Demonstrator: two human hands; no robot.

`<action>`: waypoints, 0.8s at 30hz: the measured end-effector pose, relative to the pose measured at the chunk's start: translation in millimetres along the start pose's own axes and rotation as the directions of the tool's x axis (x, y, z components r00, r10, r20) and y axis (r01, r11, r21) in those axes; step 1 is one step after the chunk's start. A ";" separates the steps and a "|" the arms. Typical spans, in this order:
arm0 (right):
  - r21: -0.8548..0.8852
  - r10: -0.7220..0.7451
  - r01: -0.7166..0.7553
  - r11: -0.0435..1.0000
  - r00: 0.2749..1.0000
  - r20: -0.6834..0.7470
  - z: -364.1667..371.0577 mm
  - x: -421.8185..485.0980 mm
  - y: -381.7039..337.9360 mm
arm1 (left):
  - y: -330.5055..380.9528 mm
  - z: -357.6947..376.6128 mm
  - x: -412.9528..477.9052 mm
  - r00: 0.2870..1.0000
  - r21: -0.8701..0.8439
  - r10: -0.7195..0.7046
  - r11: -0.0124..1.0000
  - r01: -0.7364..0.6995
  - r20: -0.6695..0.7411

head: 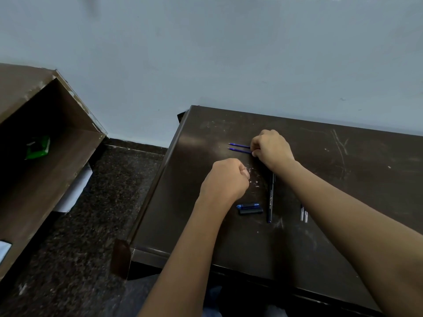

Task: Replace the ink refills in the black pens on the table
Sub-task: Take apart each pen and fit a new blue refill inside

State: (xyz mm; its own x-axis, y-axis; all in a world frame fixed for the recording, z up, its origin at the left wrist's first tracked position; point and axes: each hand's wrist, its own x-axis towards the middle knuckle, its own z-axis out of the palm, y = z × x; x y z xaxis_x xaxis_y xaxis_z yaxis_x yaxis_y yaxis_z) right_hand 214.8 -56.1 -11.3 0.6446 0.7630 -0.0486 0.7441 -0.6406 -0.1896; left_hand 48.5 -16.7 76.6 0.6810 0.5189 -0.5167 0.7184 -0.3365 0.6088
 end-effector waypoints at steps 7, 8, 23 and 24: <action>0.058 0.033 -0.032 0.998 0.999 -0.019 3.2 8.3 -1.3 | -2.2 1.4 0.3 1.000 -0.021 0.002 1.000 -0.002 -0.017; 0.069 0.039 -0.038 0.997 0.999 -0.007 3.3 9.3 -1.5 | -2.7 1.7 0.7 1.000 -0.026 0.004 1.000 -0.004 -0.022; 0.187 0.148 -0.147 0.971 0.989 0.007 7.0 10.3 -5.4 | -3.6 3.3 4.3 1.000 0.005 0.002 1.000 -0.002 -0.010; 0.197 0.154 -0.152 0.969 0.988 0.007 7.2 10.3 -5.6 | -3.5 3.7 4.1 1.000 -0.001 0.006 1.000 -0.006 -0.018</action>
State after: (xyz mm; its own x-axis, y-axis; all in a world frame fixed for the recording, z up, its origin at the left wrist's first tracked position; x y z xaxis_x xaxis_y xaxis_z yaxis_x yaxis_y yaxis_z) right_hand 216.0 -44.0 -17.8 0.7504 0.6557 -0.0838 0.5878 -0.7199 -0.3691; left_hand 49.3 -16.4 70.1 0.6825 0.5309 -0.5023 0.7143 -0.3389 0.6123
